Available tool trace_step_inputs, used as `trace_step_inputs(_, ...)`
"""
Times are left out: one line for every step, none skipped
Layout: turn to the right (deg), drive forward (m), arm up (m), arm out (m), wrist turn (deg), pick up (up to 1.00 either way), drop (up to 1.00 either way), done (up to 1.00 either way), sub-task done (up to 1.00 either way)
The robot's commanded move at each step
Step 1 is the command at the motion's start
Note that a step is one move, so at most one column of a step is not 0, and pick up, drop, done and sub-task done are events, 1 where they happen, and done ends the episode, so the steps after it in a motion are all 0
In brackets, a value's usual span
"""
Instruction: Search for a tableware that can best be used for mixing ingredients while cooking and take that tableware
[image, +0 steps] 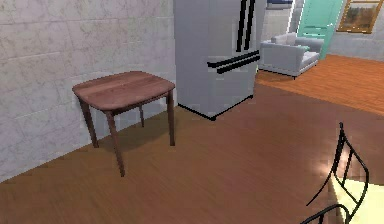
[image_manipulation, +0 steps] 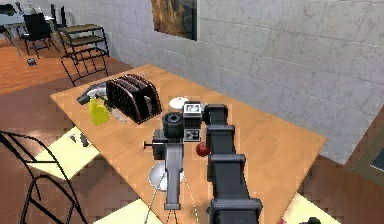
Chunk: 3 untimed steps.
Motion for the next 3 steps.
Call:
trace_step_inputs(0.0, 0.0, 0.0, 0.0, 45.0, 0.0, 0.0, 0.0, 0.0)
trace_step_inputs(0.0, 0.0, 0.0, 0.0, 45.0, 0.0, 0.0, 0.0, 0.0)
trace_step_inputs(0.0, 0.0, 0.0, 0.0, 45.0, 0.0, 0.0, 0.0, 0.0)
